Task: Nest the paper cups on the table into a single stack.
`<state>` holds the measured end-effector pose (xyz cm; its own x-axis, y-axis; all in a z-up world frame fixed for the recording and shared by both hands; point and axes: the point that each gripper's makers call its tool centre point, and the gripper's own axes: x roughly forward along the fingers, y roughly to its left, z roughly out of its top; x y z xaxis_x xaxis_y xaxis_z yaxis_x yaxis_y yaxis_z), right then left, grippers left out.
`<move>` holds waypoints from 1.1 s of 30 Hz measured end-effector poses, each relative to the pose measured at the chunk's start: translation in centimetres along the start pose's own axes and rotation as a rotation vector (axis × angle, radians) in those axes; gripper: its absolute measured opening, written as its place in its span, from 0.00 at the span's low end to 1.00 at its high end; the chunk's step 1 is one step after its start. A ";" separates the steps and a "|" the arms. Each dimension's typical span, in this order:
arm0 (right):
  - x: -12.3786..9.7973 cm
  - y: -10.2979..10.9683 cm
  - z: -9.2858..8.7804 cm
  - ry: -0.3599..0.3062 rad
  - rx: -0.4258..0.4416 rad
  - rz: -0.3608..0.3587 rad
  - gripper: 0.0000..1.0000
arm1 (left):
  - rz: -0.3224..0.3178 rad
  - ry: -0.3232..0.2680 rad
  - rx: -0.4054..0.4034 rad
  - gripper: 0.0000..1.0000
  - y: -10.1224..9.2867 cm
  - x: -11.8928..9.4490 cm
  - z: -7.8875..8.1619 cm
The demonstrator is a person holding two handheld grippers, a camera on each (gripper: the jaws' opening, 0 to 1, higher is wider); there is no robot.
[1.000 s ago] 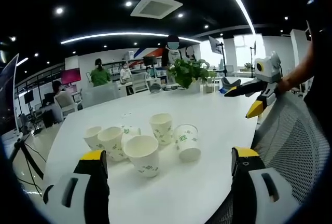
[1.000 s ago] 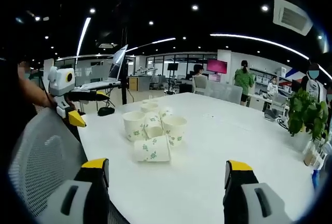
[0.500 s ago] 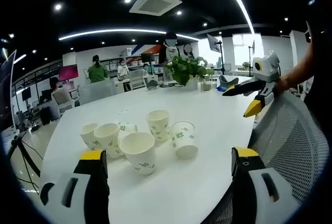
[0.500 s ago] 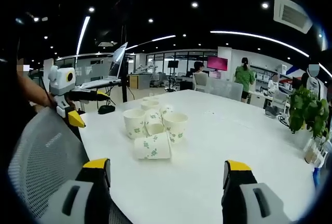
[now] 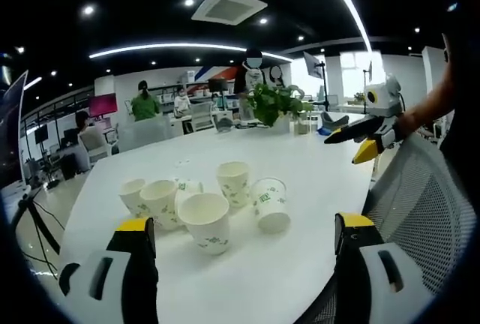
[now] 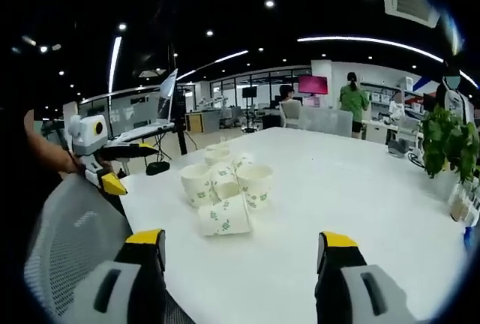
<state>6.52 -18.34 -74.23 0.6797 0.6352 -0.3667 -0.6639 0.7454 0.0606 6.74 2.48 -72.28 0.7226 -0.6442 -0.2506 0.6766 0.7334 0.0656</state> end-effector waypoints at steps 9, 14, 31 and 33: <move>2.0 0.6 0.8 0.030 -0.033 0.080 0.65 | 0.008 -0.009 0.004 0.99 0.1 -0.1 0.2; 3.1 0.8 1.0 0.037 -0.038 0.108 0.61 | 0.012 -0.010 0.000 0.99 0.2 -0.1 0.3; 6.5 1.2 2.7 0.004 -0.094 0.211 0.50 | 0.013 -0.008 -0.005 0.99 0.4 -0.2 0.2; 7.0 1.0 2.6 0.009 -0.090 0.224 0.48 | 0.009 -0.008 -0.004 0.99 0.3 -0.2 0.1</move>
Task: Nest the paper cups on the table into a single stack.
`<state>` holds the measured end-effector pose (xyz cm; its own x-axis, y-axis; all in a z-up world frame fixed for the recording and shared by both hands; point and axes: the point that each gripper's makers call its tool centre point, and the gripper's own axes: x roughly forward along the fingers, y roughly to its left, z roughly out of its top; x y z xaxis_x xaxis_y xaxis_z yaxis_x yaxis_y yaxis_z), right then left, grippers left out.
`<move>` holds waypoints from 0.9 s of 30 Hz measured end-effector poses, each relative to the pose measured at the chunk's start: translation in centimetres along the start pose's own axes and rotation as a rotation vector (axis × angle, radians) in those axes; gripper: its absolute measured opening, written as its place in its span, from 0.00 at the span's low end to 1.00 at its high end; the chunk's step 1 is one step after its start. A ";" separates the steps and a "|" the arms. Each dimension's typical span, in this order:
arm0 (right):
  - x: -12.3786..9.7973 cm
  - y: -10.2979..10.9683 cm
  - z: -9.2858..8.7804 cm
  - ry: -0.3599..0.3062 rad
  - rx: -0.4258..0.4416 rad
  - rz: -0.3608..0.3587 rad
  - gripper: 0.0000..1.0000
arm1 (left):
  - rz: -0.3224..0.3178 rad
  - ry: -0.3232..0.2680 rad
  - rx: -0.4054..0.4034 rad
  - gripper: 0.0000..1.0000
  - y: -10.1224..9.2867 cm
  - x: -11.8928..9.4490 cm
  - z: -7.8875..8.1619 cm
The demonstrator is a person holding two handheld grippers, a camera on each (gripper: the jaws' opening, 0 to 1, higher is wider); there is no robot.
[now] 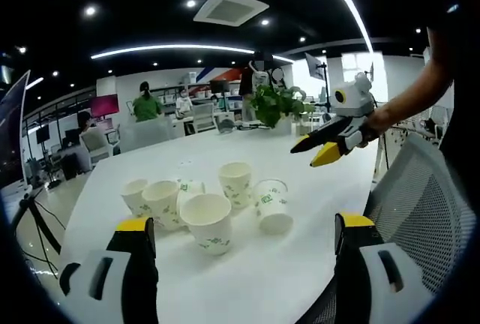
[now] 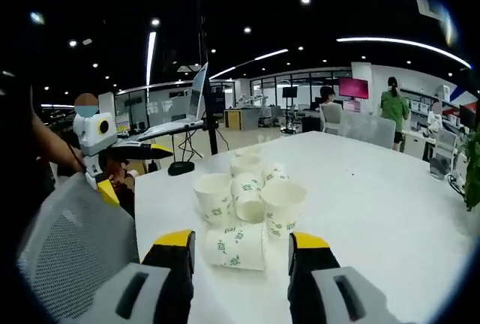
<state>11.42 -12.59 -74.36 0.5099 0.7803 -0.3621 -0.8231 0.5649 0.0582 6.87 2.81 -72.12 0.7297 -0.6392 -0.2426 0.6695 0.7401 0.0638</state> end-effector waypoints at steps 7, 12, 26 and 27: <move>1.9 -0.6 -0.7 0.030 0.041 0.052 0.47 | -0.006 0.001 0.000 0.99 0.0 0.0 -0.2; 3.3 -1.4 -1.0 0.048 0.103 0.075 0.44 | 0.003 -0.001 -0.001 0.99 0.3 -0.1 -0.2; 5.6 -3.1 -2.1 0.050 0.225 0.059 0.40 | 0.001 0.011 -0.001 0.97 0.3 0.0 -0.6; 5.7 -3.2 -2.1 0.049 0.232 0.059 0.39 | 0.001 0.013 -0.001 0.97 0.3 0.0 -0.6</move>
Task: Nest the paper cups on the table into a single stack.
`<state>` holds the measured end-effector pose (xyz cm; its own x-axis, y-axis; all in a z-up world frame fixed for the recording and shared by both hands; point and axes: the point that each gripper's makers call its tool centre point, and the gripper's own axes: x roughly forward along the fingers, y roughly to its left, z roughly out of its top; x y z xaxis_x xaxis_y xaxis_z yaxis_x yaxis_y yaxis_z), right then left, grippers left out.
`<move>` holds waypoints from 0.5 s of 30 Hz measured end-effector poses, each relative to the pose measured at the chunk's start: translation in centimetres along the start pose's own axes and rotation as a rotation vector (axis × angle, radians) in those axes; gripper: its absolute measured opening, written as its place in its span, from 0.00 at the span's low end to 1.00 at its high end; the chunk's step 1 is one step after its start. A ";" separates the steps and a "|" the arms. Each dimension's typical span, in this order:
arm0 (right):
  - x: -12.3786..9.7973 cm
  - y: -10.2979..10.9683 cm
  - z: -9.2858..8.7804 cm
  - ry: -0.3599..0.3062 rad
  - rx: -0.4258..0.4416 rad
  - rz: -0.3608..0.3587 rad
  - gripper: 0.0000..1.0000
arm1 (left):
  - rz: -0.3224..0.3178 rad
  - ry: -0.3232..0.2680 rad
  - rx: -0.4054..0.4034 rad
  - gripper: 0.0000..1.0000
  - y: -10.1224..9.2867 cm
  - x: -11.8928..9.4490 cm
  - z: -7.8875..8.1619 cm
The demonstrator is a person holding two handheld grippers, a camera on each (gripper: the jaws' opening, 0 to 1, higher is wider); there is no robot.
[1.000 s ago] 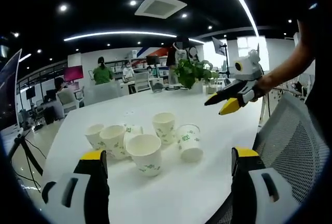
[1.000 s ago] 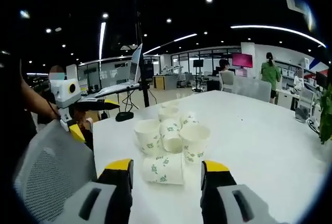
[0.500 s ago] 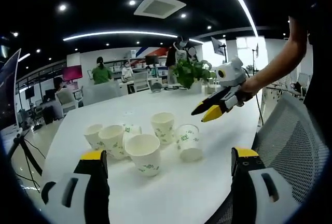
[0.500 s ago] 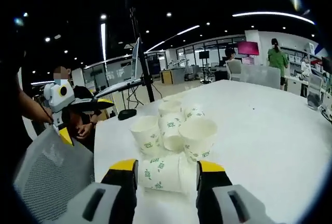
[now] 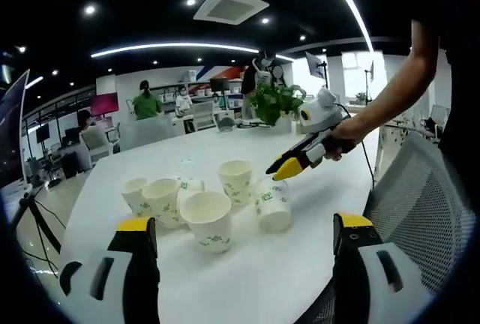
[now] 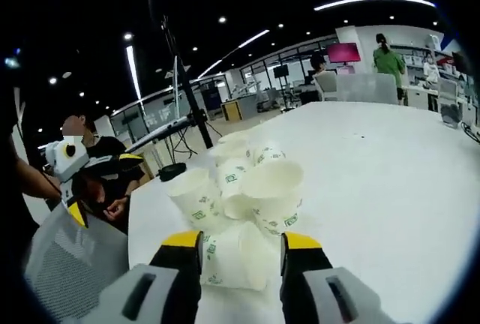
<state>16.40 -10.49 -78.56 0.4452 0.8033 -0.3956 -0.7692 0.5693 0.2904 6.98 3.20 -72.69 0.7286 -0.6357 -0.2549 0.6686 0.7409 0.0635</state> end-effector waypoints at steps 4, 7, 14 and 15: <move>0.6 0.4 -0.4 0.010 0.056 0.022 0.34 | 0.001 0.003 -0.002 0.97 0.0 0.0 0.0; 0.8 0.5 -0.6 0.010 0.103 0.035 0.29 | -0.002 0.011 -0.002 0.96 -0.1 0.0 -0.2; 0.8 0.3 0.5 -0.064 0.276 0.055 0.10 | 0.002 0.015 0.000 0.95 0.1 0.0 -0.3; 0.8 0.2 0.4 -0.062 0.275 0.052 0.10 | 0.006 0.016 0.002 0.95 0.2 0.0 -0.3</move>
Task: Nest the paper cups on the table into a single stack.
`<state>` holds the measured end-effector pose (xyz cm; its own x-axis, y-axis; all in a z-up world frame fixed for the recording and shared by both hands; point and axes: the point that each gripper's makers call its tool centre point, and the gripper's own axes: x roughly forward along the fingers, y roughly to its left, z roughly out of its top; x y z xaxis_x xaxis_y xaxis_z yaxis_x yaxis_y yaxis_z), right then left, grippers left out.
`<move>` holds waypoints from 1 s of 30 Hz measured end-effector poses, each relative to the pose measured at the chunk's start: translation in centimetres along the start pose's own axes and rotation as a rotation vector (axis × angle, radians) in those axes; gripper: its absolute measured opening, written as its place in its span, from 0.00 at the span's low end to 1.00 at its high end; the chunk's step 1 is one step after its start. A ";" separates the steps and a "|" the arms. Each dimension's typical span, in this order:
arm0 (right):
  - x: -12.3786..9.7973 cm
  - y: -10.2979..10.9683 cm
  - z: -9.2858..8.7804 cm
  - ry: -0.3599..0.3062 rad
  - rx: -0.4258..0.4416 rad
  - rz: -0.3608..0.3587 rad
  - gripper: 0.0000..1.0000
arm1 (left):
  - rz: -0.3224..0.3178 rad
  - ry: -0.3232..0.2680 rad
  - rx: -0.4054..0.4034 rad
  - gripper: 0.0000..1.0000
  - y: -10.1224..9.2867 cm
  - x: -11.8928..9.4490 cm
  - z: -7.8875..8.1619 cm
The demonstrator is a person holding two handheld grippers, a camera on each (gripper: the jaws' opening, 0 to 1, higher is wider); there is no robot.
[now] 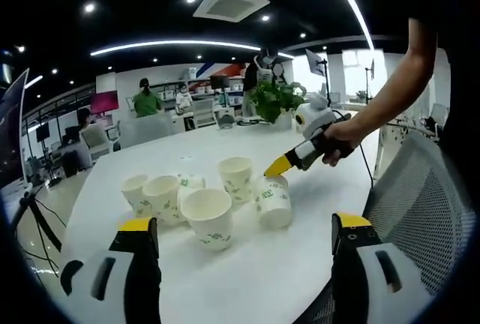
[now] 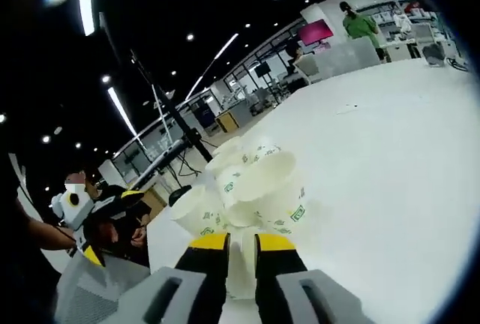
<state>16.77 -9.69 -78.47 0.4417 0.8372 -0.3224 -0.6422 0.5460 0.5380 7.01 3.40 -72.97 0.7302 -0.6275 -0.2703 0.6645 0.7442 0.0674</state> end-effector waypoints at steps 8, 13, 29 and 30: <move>0.1 0.4 -0.9 0.035 0.042 0.028 0.16 | 0.012 0.001 -0.007 0.95 0.2 0.0 0.1; 0.3 0.6 -1.9 0.074 0.049 0.045 0.16 | -0.002 0.001 -0.009 0.95 -0.2 0.0 0.1; -0.9 2.4 -1.5 0.068 0.100 0.110 0.01 | -0.003 0.001 -0.013 0.96 -0.2 0.1 0.1; -1.1 2.8 -1.4 0.062 0.097 0.115 0.00 | -0.003 0.001 -0.013 0.96 -0.2 0.1 0.1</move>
<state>13.67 -9.01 -77.69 0.3277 0.8958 -0.3001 -0.6211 0.4437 0.6461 6.98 3.19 -72.87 0.7280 -0.6294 -0.2720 0.6646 0.7452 0.0544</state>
